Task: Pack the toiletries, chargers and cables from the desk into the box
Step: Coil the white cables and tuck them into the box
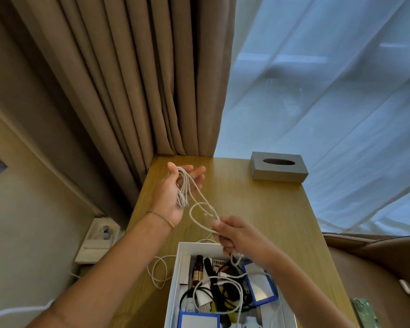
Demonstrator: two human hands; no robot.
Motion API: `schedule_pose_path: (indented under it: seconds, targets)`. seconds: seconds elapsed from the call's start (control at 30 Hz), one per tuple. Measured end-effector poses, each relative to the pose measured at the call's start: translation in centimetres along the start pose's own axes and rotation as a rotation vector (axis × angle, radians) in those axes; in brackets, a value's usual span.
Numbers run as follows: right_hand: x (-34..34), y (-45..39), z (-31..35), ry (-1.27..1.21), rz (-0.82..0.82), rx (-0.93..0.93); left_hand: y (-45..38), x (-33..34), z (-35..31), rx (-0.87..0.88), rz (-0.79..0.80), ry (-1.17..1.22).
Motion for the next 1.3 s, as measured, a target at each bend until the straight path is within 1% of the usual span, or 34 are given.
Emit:
schedule_pose_path:
  seconds: [0.07, 0.13, 0.2, 0.23, 0.33, 0.4, 0.53, 0.67, 0.73, 0.87, 0.93, 0.97, 1.0, 1.03, 1.07, 1.13, 1.17, 1.2, 1.3]
  targets:
    - [1.3, 0.0, -1.0, 0.042, 0.042, 0.035, -0.5, 0.1, 0.1, -0.020, -0.047, 0.052]
    - [1.8, 0.2, -1.8, 0.090, 0.058, 0.070, -1.0, 0.0, 0.2, 0.014, -0.123, -0.041]
    - [1.6, 0.7, -2.2, 0.174, 0.057, 0.086, -1.5, -0.4, -0.1, 0.150, -0.204, -0.281]
    - [1.3, 1.0, -2.2, 0.219, 0.053, 0.087, -1.7, -0.7, -0.3, 0.240, -0.217, -0.430]
    - [-0.5, 2.3, -1.4, 0.303, 0.024, 0.044, -2.0, -1.7, -0.5, 0.465, -0.152, -0.802]
    - [-2.3, 3.2, -0.3, 0.230, -0.007, -0.015, -2.1, -2.5, -0.3, 0.506, -0.072, -0.968]
    - [-6.4, 4.0, 2.3, -0.140, -0.054, -0.186, -2.0, -3.6, 1.1, 0.430, 0.079, -1.216]
    - [-9.6, 3.0, 3.9, -0.428, -0.159, -0.347, -1.0, -4.1, 3.0, 0.290, 0.219, -1.247]
    - [-11.3, 2.2, 4.4, -0.572, -0.257, -0.394, -0.2, -4.2, 4.1, 0.195, 0.342, -1.225]
    - [-13.6, 0.2, 4.6, -0.787, -0.442, -0.363, 2.1, -4.8, 6.4, -0.014, 0.664, -1.227]
    - [-13.7, -0.9, 4.1, -0.851, -0.499, -0.325, 3.0, -4.3, 7.0, -0.066, 0.772, -1.245]
    - [-13.6, -1.3, 3.8, -0.890, -0.527, -0.306, 3.3, -3.9, 6.9, -0.073, 0.796, -1.202]
    - [-13.5, -1.6, 3.3, -0.930, -0.559, -0.288, 3.6, -3.4, 6.6, -0.068, 0.778, -1.116]
    - [-13.3, -1.9, 2.8, -0.967, -0.589, -0.269, 3.7, -3.0, 6.0, -0.050, 0.715, -1.014]
    - [-13.2, -2.0, 2.2, -0.998, -0.609, -0.246, 3.6, -2.8, 5.3, -0.013, 0.614, -0.917]
    - [-12.6, -2.2, 0.9, -1.007, -0.602, -0.197, 3.1, -3.0, 3.4, 0.079, 0.335, -0.761]
    - [-12.1, -2.3, 0.2, -0.977, -0.581, -0.180, 2.7, -3.3, 2.6, 0.107, 0.204, -0.689]
    - [-11.4, -2.5, -0.4, -0.928, -0.556, -0.169, 2.2, -3.4, 1.9, 0.112, 0.113, -0.607]
    - [-9.0, -2.7, -1.8, -0.728, -0.442, -0.145, 0.7, -3.5, 0.2, 0.078, -0.014, -0.224]
Point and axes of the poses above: each hand's wrist, its own y-axis away from the middle knuckle, its own x-axis out of the palm, z = x × y, the point moved 3 cm from there along -y, towards the middle knuckle, and after that the axes turned 2 degrees about y, right-handed, at the moved point
